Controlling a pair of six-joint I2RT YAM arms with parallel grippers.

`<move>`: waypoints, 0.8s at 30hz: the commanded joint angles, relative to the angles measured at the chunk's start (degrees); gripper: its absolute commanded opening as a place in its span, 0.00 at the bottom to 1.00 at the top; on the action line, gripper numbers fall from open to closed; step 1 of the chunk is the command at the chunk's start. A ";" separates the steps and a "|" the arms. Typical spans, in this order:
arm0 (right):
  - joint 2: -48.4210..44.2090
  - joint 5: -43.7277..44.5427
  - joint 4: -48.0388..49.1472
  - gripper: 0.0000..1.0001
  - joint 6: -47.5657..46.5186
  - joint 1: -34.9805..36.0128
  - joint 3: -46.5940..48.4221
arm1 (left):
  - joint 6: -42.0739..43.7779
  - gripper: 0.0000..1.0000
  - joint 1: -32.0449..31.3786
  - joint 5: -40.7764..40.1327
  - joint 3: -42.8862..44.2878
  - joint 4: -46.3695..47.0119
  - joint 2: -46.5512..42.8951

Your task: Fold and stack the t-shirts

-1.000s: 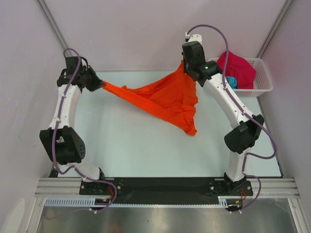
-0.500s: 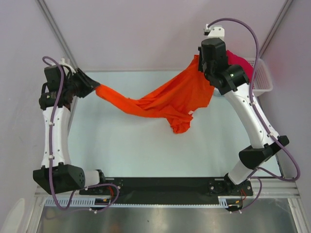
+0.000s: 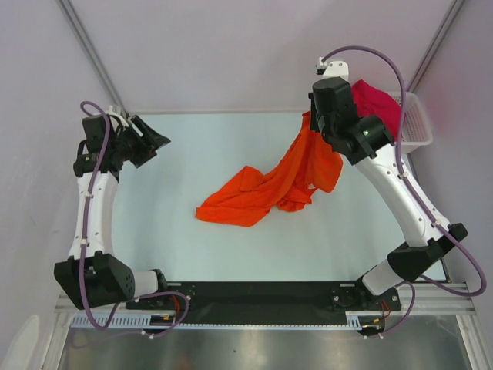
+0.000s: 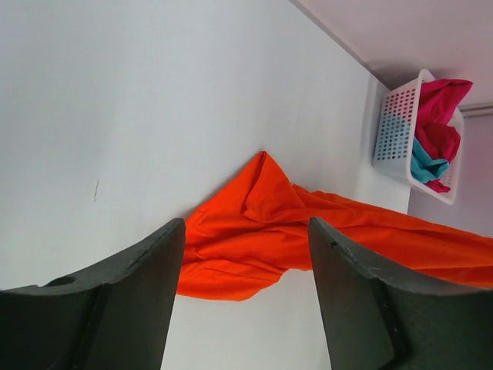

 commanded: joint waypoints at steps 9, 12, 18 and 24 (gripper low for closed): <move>-2.95 0.14 -1.34 0.00 5.54 7.74 -2.48 | -3.27 0.72 -10.48 17.11 3.64 17.86 30.70; -2.51 0.93 -2.74 0.00 6.34 8.88 -2.83 | -5.12 0.73 -14.87 18.91 6.63 20.68 37.12; -2.42 2.42 -4.33 0.00 7.83 9.59 -3.27 | -8.72 0.73 -18.39 19.08 8.39 26.65 43.20; -1.37 2.86 -5.21 0.00 8.10 9.59 -2.92 | -11.63 0.73 -21.37 20.31 10.67 29.91 47.50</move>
